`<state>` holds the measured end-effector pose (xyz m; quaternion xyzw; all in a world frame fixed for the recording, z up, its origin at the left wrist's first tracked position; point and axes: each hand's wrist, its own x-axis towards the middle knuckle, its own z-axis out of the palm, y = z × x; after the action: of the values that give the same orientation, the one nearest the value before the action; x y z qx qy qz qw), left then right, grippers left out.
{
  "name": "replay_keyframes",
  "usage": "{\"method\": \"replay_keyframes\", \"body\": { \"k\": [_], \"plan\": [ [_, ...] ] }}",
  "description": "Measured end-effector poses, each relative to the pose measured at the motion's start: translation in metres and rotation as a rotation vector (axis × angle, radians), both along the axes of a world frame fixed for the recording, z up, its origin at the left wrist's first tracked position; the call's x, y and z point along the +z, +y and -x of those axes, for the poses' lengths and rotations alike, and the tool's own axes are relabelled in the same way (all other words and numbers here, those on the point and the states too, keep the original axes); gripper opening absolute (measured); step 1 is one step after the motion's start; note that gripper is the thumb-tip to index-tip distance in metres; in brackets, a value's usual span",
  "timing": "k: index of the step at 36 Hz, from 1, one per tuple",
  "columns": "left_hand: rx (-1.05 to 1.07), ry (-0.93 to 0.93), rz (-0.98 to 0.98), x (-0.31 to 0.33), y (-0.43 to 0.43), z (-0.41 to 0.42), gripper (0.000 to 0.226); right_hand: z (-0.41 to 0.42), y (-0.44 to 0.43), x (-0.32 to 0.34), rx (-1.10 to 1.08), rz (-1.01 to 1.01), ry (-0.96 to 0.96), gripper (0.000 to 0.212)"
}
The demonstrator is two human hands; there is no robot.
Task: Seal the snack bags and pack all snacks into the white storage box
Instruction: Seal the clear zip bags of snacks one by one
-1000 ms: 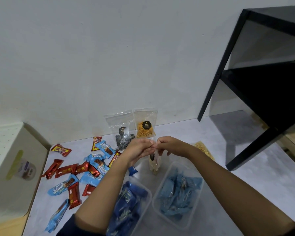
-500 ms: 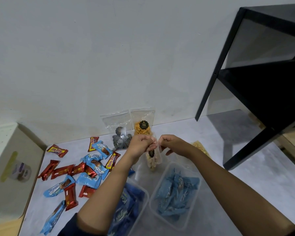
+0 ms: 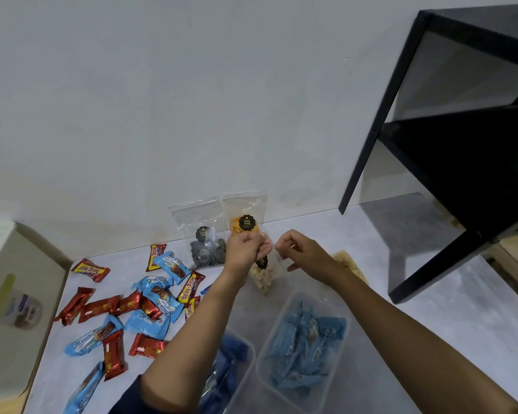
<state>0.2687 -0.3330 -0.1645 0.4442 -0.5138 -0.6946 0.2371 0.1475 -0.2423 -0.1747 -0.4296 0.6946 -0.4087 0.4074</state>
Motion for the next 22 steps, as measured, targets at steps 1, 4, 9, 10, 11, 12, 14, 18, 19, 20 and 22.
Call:
{"method": "replay_keyframes", "body": {
  "k": [1, 4, 9, 10, 11, 12, 14, 18, 19, 20, 22],
  "plan": [
    [0.035, 0.006, -0.013, -0.001, -0.001, 0.003, 0.018, 0.0, 0.0, -0.002, -0.003, 0.033, 0.03, 0.018],
    [0.101, 0.04, -0.025, -0.002, -0.002, 0.01, 0.02, 0.003, 0.0, -0.009, -0.02, 0.105, 0.162, 0.028],
    [0.136, -0.039, 0.253, -0.014, 0.003, 0.017, 0.01, 0.014, -0.007, -0.025, -0.118, 0.194, 0.237, 0.016],
    [0.142, -0.098, 0.354, -0.018, 0.003, 0.018, 0.016, 0.018, -0.009, -0.026, -0.129, 0.209, 0.236, 0.016],
    [0.141, -0.157, 0.481, -0.022, 0.003, 0.018, 0.025, 0.022, -0.01, -0.027, -0.137, 0.222, 0.229, 0.017],
    [0.12, -0.206, 0.618, -0.027, 0.003, 0.018, 0.035, 0.026, -0.012, -0.027, -0.145, 0.234, 0.21, 0.018],
    [0.038, -0.265, 0.787, -0.039, 0.002, 0.019, 0.055, 0.034, -0.015, -0.025, -0.165, 0.252, 0.138, 0.019],
    [-0.056, -0.215, 0.8, -0.055, 0.002, 0.026, 0.079, 0.053, -0.022, -0.019, -0.182, 0.29, 0.029, 0.026],
    [-0.076, -0.202, 0.809, -0.057, 0.001, 0.029, 0.08, 0.059, -0.025, -0.019, -0.181, 0.295, 0.008, 0.028],
    [-0.092, -0.199, 0.813, -0.059, 0.001, 0.032, 0.081, 0.064, -0.027, -0.018, -0.178, 0.299, -0.007, 0.03],
    [-0.089, -0.202, 0.806, -0.06, -0.002, 0.04, 0.082, 0.074, -0.033, -0.018, -0.175, 0.304, -0.021, 0.03]
  ]
}}
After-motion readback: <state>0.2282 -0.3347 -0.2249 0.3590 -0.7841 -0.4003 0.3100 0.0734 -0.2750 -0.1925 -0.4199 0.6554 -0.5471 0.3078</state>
